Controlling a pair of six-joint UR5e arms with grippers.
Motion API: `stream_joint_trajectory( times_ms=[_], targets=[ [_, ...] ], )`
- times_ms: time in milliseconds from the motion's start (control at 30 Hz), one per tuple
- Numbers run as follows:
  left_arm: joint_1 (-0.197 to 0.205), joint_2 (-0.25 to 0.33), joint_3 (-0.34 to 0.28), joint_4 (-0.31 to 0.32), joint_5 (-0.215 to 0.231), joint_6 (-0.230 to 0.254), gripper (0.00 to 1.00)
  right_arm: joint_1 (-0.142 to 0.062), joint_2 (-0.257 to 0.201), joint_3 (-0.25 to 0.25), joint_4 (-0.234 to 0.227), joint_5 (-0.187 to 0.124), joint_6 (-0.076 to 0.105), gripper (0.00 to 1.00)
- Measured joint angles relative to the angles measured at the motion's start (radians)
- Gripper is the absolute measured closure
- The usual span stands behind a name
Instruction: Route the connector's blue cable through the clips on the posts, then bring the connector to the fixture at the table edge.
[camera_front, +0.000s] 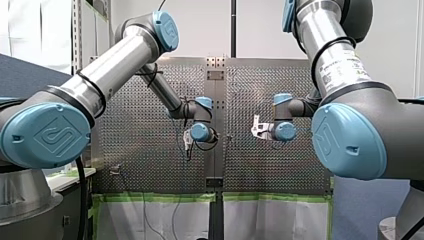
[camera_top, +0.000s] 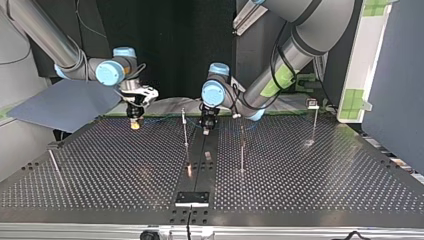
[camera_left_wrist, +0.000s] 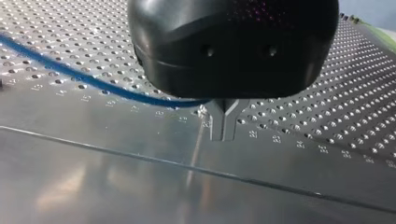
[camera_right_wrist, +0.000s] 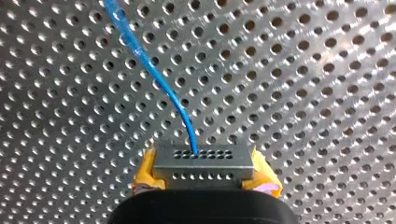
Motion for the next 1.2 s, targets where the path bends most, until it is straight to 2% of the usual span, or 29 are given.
stream_joint_trajectory(
  times_ms=[367,600,833,1200],
  targets=[
    [0.009,0.0,0.007,-0.005,0.001,0.001,1.0,-0.011,0.021,-0.035,0.019,-0.003,-0.004,1.0],
    [0.01,0.0,0.008,-0.006,0.001,0.002,1.0,-0.011,0.023,-0.042,0.017,-0.024,-0.004,1.0],
    [0.01,0.0,0.018,-0.006,0.001,0.005,1.0,-0.01,0.025,-0.052,0.015,-0.061,-0.004,1.0],
    [0.011,-0.033,0.075,-0.046,-0.016,0.009,1.0,-0.005,0.047,-0.087,0.04,-0.073,-0.008,1.0]
  ],
)
